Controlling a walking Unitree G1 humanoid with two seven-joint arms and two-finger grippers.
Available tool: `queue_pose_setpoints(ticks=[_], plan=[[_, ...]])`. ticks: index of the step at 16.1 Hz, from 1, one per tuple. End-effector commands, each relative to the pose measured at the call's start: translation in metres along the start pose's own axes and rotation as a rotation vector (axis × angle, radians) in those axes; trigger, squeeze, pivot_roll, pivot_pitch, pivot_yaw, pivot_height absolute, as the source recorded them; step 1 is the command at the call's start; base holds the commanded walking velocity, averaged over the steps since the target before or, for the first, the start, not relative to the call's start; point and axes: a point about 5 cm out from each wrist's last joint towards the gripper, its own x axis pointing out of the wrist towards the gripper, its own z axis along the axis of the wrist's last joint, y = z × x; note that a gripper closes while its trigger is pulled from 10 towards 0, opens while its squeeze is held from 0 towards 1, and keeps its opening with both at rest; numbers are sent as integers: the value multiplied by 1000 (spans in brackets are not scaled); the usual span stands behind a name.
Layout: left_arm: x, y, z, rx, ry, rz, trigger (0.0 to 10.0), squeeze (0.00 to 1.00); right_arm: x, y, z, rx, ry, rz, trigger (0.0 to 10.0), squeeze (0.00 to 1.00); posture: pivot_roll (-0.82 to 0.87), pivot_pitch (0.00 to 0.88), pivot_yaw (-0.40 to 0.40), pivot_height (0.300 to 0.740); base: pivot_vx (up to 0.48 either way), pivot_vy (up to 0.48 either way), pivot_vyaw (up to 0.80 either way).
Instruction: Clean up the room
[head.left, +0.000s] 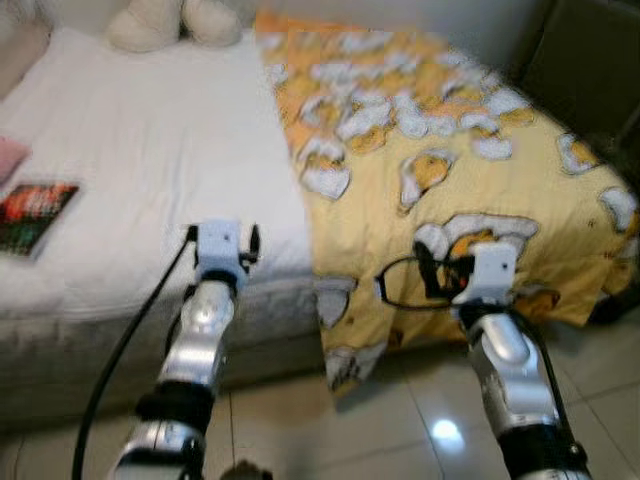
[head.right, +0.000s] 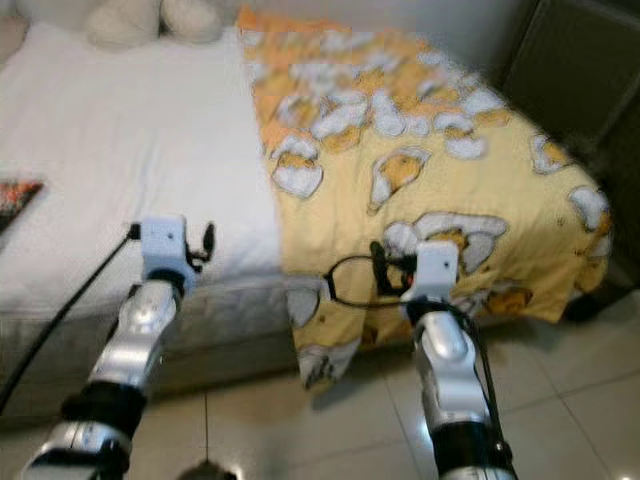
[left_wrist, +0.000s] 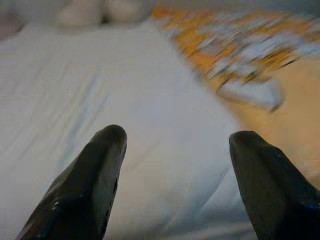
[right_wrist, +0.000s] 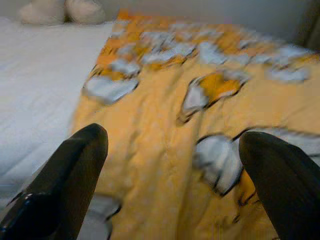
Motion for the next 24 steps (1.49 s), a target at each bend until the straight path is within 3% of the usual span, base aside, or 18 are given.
queue_pose_setpoints(ticks=[1, 3, 4, 6, 8, 12, 18, 22, 24], plan=[[0, 3, 2, 32, -13, 11, 10000, 0, 1, 1, 3, 1, -19, 1, 10000, 0, 49, 0, -3, 740, 0, 0, 425], [-1, 4, 5, 94, -63, -6, 10000, 0, 0, 2, 2, 2, -20, -3, 10000, 0, 55, 0, -2, 740, 0, 0, 428], [-5, 20, 12, 58, -86, 42, 10000, 0, -8, -4, 0, -6, -40, -37, 10000, 0, 78, 0, -15, 740, 0, 0, 425], [-12, 29, 24, 35, -149, 33, 10000, 0, -19, -8, 1, -10, -57, -48, 10000, 0, 92, 0, -23, 740, 0, 0, 425], [-18, 26, 12, 63, -104, 14, 10000, 0, -21, -7, -13, -21, 6, -28, 10000, 0, 104, 0, -25, 740, 0, 0, 431], [-23, 15, 9, 39, -92, -19, 10000, 0, -9, -13, -1, -72, -18, -34, 10000, 0, 114, 0, -38, 740, 0, -476, 436], [-21, 2, -1, 77, -50, -82, 10000, 0, -15, -10, -12, -53, 16, -36, 10000, 0, 99, 0, -30, 740, 0, -412, 433], [-18, 14, -19, 57, 28, -57, 10000, 0, -17, -6, -11, -41, 9, -29, 10000, 0, 67, 0, -27, 740, 0, 0, 220], [-20, 7, -21, 110, 27, -73, 10000, 0, -23, -11, -15, -44, 17, -38, 10000, 0, 66, 0, -20, 740, 0, -240, 369]])
